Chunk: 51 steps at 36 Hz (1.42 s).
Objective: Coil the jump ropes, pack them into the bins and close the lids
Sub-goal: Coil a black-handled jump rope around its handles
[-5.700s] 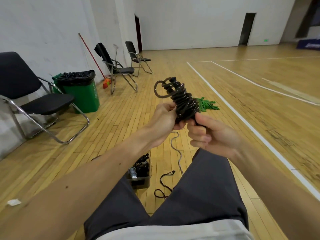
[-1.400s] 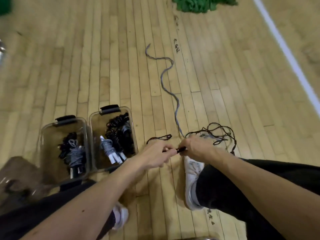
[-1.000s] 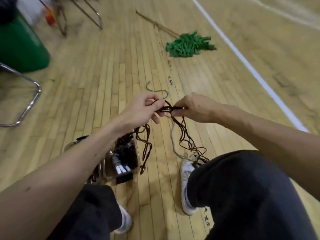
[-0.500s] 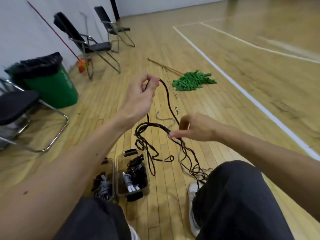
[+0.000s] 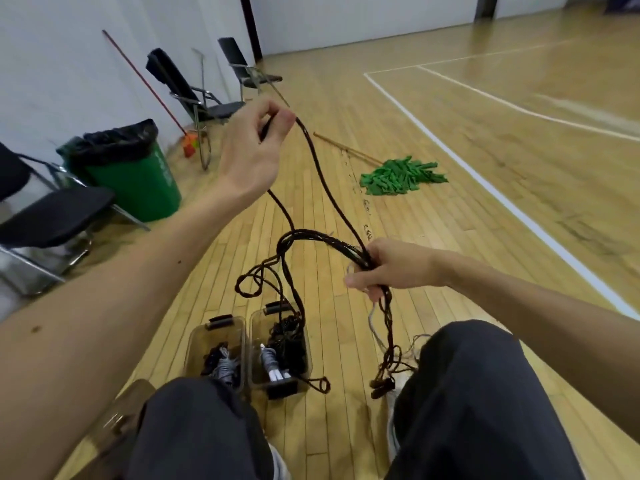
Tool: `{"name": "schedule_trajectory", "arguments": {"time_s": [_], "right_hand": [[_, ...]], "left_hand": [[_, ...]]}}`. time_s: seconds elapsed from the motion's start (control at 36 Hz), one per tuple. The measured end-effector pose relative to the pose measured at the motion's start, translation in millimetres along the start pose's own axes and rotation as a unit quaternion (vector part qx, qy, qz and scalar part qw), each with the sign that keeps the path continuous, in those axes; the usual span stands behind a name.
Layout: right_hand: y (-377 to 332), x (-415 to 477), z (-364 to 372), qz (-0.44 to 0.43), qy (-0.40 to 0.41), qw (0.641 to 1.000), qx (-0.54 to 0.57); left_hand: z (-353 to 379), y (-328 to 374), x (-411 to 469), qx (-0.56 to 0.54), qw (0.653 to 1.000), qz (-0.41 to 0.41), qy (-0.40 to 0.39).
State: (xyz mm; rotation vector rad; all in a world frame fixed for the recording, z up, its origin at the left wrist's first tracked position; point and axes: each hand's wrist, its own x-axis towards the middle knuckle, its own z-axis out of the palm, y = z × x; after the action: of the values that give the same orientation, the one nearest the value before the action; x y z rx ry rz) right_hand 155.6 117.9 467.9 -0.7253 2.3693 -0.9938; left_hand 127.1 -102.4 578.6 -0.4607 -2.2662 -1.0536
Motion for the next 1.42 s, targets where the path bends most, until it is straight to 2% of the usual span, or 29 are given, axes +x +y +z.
{"name": "schedule_trajectory", "arguments": {"time_s": [0.11, 0.28, 0.36, 0.42, 0.44, 0.5, 0.58, 0.64, 0.69, 0.81, 0.89, 1.0, 1.22, 1.33, 1.42], "right_hand": [[7, -9, -17, 0.049, 0.088, 0.995, -0.02], [-10, -15, -36, 0.059, 0.138, 0.983, 0.109], [-25, -12, -44, 0.062, 0.151, 0.972, 0.166], [-31, -9, -47, 0.067, 0.155, 0.968, 0.186], [-33, -8, -49, 0.069, 0.156, 0.966, 0.193], [-34, -5, -50, 0.076, 0.164, 0.961, 0.209], [-34, -2, -52, 0.086, 0.189, 0.948, 0.242], [-32, 1, -55, 0.097, 0.212, 0.937, 0.261], [-31, 3, -59, 0.109, 0.228, 0.926, 0.282], [-33, 7, -67, 0.124, 0.251, 0.901, 0.332], [-34, 11, -74, 0.135, 0.258, 0.889, 0.354], [-26, 13, -80, 0.149, 0.268, 0.895, 0.324], [34, 18, -75, 0.217, 0.32, 0.864, 0.323], [69, 25, -58, 0.243, 0.324, 0.85, 0.337], [91, 27, -44, 0.309, 0.317, 0.852, 0.28]], "left_hand": [[-15, -26, -13, 0.087, 0.996, -0.027, 0.004], [-10, -45, -38, 0.152, 0.98, -0.115, -0.054], [9, -41, -55, 0.179, 0.979, -0.092, -0.039], [21, -24, -75, 0.153, 0.987, -0.043, -0.001], [28, -16, -86, 0.125, 0.992, -0.025, -0.011], [46, -7, -113, 0.053, 0.992, -0.023, -0.113], [75, -6, -157, 0.022, 0.954, -0.082, -0.286], [93, -10, -183, 0.025, 0.929, -0.14, -0.34], [112, -16, -203, 0.017, 0.91, -0.205, -0.36], [147, -35, -223, -0.071, 0.879, -0.302, -0.363], [172, -44, -223, -0.095, 0.868, -0.333, -0.357], [194, -51, -214, -0.099, 0.866, -0.344, -0.348], [170, -76, -200, -0.143, 0.862, -0.336, -0.352], [144, -68, -172, -0.218, 0.831, -0.378, -0.344], [127, -61, -147, -0.301, 0.802, -0.417, -0.305]]}}
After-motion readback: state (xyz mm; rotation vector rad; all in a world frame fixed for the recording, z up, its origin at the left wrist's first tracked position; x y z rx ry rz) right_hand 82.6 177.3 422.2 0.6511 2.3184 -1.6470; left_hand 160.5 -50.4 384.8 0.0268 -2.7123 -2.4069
